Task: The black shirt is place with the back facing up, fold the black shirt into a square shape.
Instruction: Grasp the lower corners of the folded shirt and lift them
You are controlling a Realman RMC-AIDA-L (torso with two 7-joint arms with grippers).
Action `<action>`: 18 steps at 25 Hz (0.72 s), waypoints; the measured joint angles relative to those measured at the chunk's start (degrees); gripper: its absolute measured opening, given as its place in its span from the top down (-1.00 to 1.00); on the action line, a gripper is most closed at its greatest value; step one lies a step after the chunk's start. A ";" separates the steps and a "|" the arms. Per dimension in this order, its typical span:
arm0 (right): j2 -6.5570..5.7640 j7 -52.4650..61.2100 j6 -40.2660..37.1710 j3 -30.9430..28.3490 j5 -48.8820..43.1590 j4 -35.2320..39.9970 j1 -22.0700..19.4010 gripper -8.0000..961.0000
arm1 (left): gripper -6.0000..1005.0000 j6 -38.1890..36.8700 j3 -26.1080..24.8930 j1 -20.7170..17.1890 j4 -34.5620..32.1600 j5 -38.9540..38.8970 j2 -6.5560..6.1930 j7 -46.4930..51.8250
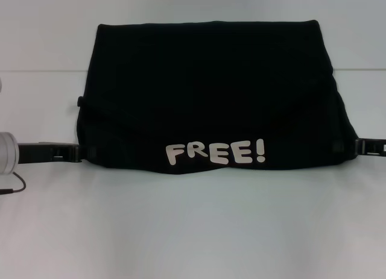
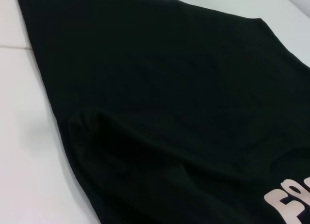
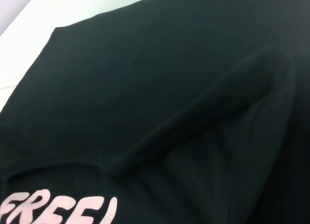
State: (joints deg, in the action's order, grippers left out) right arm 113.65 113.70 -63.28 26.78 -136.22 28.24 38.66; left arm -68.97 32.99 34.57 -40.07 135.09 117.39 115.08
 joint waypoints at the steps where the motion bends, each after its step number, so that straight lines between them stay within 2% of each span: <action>1: -0.30 -0.29 -0.70 -0.38 0.15 0.08 -0.38 0.62 | 0.92 -0.57 -0.07 -0.14 -0.15 0.00 -0.09 0.15; 4: -1.11 -1.19 -2.57 -0.70 1.08 0.35 -1.65 0.74 | 0.92 -3.30 -0.50 -0.93 -0.97 0.00 -0.71 0.27; 8: -2.02 -2.91 -6.09 -0.76 2.51 0.67 -3.68 0.92 | 0.92 -7.56 -1.15 -2.98 -3.64 -0.03 -0.81 0.30; 11: -2.44 -4.44 -9.82 -1.22 3.04 1.21 -5.44 0.92 | 0.92 -11.48 -1.23 -4.53 -5.29 -0.08 -0.76 0.16; 18: -2.57 -9.25 -20.23 -2.95 3.62 4.53 -11.20 0.92 | 0.92 -20.92 -1.26 -8.10 -8.53 -0.01 -0.53 -1.38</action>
State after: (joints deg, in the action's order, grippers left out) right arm 111.07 104.46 -83.50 23.83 -132.60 32.77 27.45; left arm -89.89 31.73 26.47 -48.60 135.08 116.86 113.69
